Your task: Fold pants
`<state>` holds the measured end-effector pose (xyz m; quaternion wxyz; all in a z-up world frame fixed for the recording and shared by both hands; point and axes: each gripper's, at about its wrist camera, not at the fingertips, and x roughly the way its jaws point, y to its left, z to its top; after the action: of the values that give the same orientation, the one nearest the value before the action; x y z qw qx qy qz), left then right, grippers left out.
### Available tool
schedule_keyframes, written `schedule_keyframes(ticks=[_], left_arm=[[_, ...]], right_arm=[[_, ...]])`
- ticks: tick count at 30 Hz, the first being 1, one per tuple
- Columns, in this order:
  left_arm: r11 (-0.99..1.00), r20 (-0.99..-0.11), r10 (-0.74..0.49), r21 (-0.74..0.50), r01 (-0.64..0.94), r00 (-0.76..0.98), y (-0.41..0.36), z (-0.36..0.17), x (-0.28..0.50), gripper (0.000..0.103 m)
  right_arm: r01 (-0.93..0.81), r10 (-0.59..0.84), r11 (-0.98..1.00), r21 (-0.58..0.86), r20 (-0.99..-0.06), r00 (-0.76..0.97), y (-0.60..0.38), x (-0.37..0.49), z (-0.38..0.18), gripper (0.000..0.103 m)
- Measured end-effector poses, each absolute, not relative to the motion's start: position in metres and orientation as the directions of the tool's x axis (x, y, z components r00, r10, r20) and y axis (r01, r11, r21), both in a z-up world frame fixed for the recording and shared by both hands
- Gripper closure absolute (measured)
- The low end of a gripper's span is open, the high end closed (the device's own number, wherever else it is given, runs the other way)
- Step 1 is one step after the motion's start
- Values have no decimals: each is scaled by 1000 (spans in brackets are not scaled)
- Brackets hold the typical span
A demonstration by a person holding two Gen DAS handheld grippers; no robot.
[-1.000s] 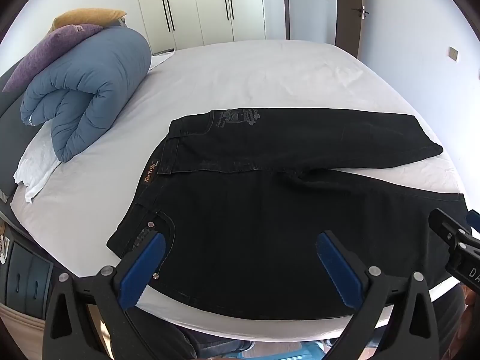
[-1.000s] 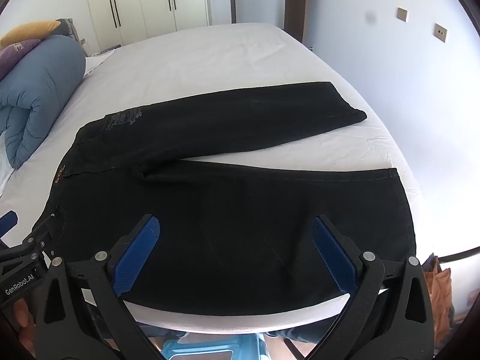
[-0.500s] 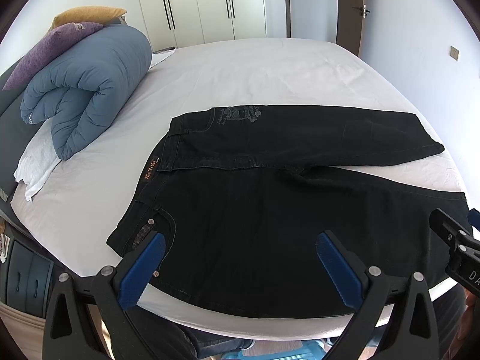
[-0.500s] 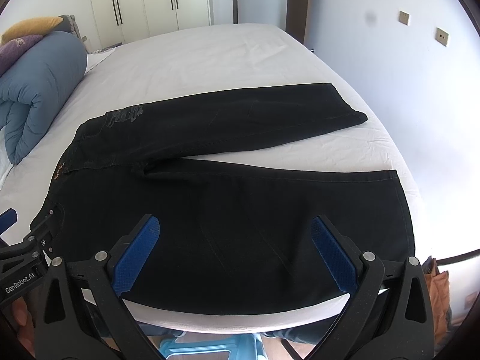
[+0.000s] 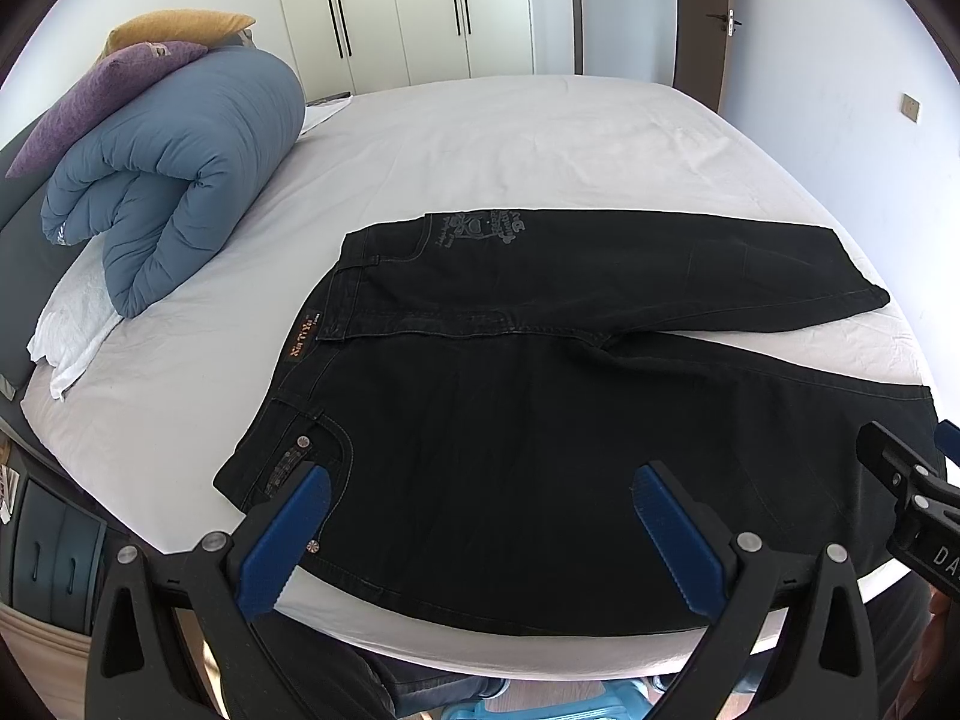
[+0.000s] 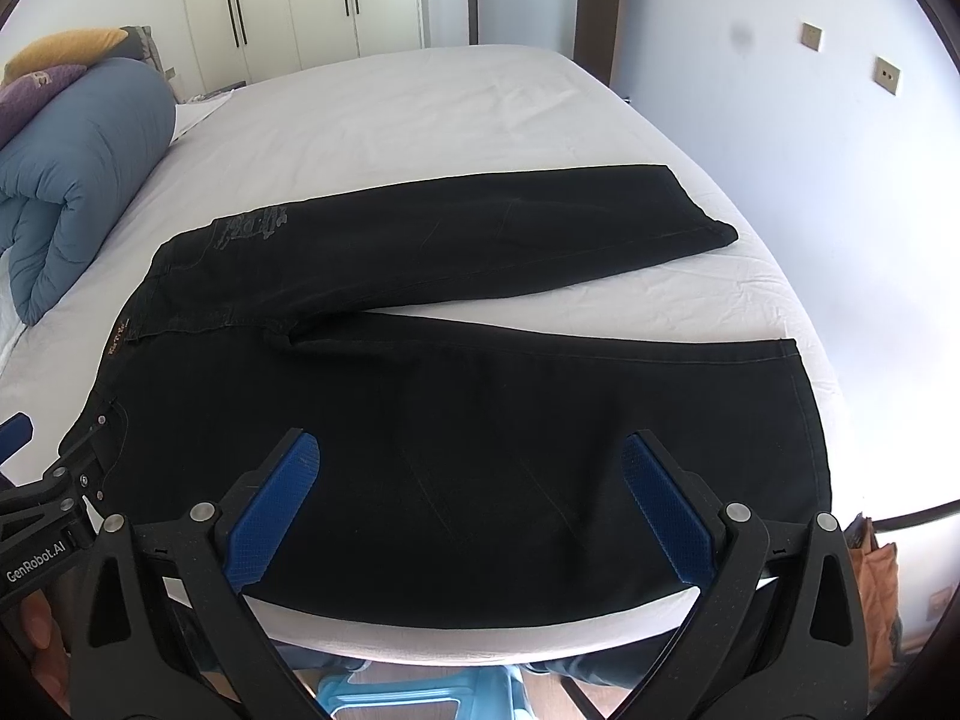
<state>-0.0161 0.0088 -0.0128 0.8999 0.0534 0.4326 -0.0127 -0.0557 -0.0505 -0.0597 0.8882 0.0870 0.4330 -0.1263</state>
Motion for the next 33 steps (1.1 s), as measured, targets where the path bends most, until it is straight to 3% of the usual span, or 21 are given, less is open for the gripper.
schedule_keyframes(ticks=[33], left_arm=[[994,-783,23,84,70,621,9,-12,-15,0]], right_arm=[[291,-146,956,41,-792,593,-44,-51,-61,0]])
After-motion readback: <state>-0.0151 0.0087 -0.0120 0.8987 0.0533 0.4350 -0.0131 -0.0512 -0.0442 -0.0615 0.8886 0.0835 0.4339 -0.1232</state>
